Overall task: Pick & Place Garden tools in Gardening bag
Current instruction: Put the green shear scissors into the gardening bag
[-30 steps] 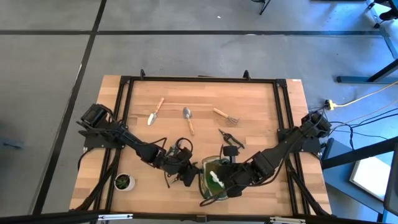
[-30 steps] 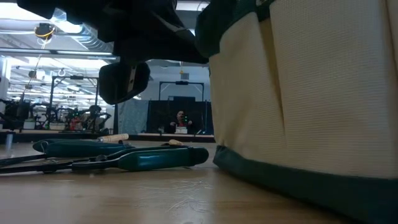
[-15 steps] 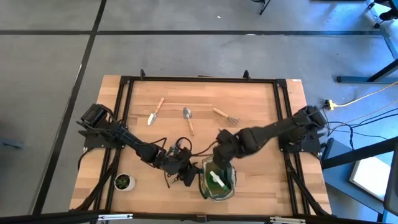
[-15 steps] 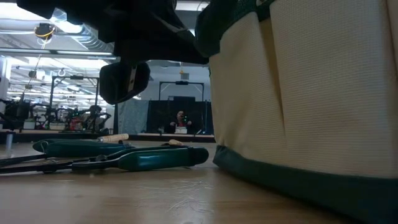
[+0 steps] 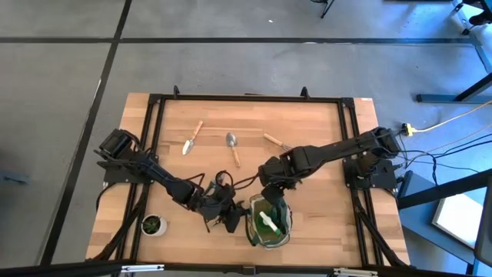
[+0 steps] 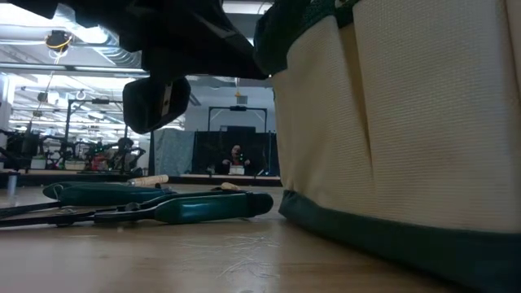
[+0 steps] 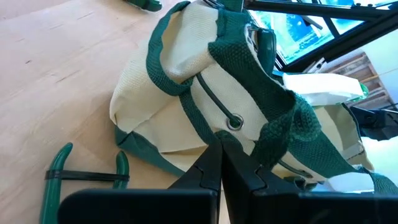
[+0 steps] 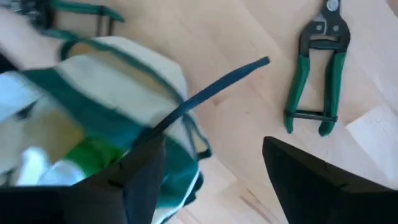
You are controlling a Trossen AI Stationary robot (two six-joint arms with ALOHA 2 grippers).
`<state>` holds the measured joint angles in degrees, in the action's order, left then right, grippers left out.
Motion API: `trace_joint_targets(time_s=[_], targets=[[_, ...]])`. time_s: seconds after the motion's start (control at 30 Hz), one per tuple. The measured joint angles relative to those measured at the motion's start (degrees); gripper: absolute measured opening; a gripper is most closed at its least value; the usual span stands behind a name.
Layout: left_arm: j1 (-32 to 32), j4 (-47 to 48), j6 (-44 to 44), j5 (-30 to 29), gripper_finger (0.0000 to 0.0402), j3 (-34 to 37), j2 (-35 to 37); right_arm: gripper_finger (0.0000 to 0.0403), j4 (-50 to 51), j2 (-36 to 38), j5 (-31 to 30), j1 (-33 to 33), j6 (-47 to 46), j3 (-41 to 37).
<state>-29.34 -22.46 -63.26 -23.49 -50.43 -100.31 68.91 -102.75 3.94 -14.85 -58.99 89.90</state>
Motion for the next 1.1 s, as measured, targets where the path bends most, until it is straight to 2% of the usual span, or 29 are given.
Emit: trace_joint_targets(time_s=[0.23,0.6,0.87,1.1], targets=[[-0.20,0.02,0.00,-0.42,0.0001,0.00,0.00,0.0249,-9.10,-0.10,5.27,2.48,-2.64,-6.97],[-0.20,0.02,-0.02,-0.39,0.0002,0.00,0.02,0.0243,-14.82,-0.10,4.44,5.12,-4.23,-7.88],[-0.17,0.02,0.00,-0.37,0.0002,0.00,0.02,0.0243,-14.95,-0.10,1.29,6.54,-4.25,-7.87],[-0.17,0.01,-0.04,-0.33,0.0002,0.00,0.02,0.0243,-14.78,-0.10,1.36,7.82,-3.62,-7.86]])
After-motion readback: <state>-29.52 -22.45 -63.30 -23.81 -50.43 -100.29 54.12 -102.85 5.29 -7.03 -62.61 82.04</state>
